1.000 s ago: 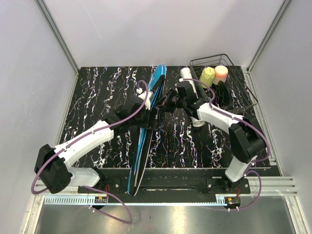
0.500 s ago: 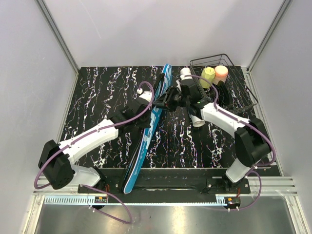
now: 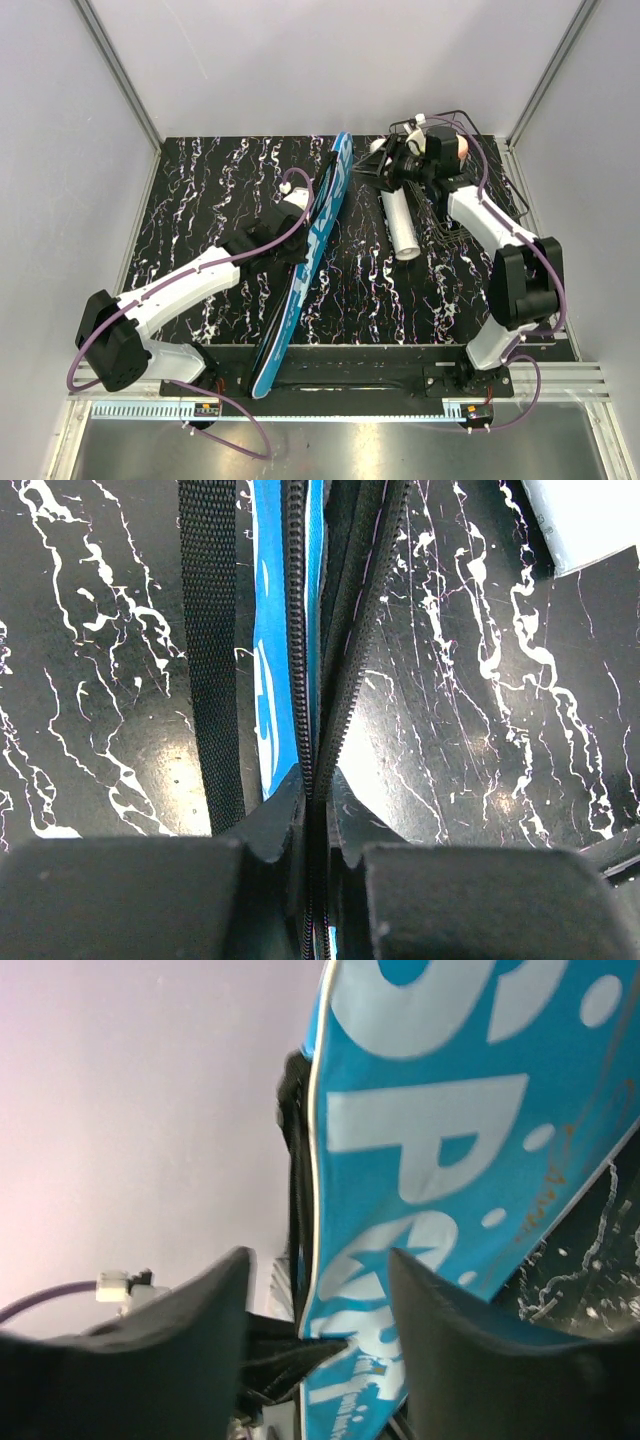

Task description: Pack up the badminton gear

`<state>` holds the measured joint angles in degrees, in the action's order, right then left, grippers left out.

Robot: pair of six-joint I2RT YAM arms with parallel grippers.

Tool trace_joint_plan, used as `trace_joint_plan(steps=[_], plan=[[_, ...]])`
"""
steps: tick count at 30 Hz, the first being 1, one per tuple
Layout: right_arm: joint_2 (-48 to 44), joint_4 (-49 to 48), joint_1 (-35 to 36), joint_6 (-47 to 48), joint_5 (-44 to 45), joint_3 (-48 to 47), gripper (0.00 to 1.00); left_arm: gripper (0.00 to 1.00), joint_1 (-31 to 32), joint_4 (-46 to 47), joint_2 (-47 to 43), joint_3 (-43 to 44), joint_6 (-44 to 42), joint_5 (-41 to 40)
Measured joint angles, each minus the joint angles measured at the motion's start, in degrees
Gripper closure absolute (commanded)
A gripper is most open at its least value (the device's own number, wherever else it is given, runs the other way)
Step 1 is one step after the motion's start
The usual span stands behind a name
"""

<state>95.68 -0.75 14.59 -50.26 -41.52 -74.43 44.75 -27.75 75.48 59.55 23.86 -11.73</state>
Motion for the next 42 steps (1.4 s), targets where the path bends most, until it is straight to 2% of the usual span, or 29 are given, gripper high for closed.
trace_joint_plan(steps=[6,10,18,26,37,42], plan=[[7.21,-4.17,-0.24,-1.75,-3.89,-4.74,0.52,1.0,0.0,0.02,0.0,0.0,0.0,0.59],[10.08,-5.84,-0.22,-3.15,-4.7,-6.14,0.53,1.0,0.0,0.0,-0.02,0.0,0.0,0.92],[11.67,-9.42,-0.22,-6.25,-4.74,-7.87,0.56,1.0,0.0,0.02,-0.02,0.0,0.07,1.4],[13.99,-12.11,-0.09,-8.66,-5.2,-9.05,0.65,1.0,0.0,0.04,-0.02,0.0,0.09,1.95],[14.53,-12.9,0.96,-9.2,-5.68,-9.29,0.65,1.0,0.0,0.04,-0.02,0.0,0.07,2.1],[14.53,-12.9,1.14,-8.92,-5.68,-9.29,0.69,1.0,0.0,0.04,-0.02,0.0,0.07,2.19]])
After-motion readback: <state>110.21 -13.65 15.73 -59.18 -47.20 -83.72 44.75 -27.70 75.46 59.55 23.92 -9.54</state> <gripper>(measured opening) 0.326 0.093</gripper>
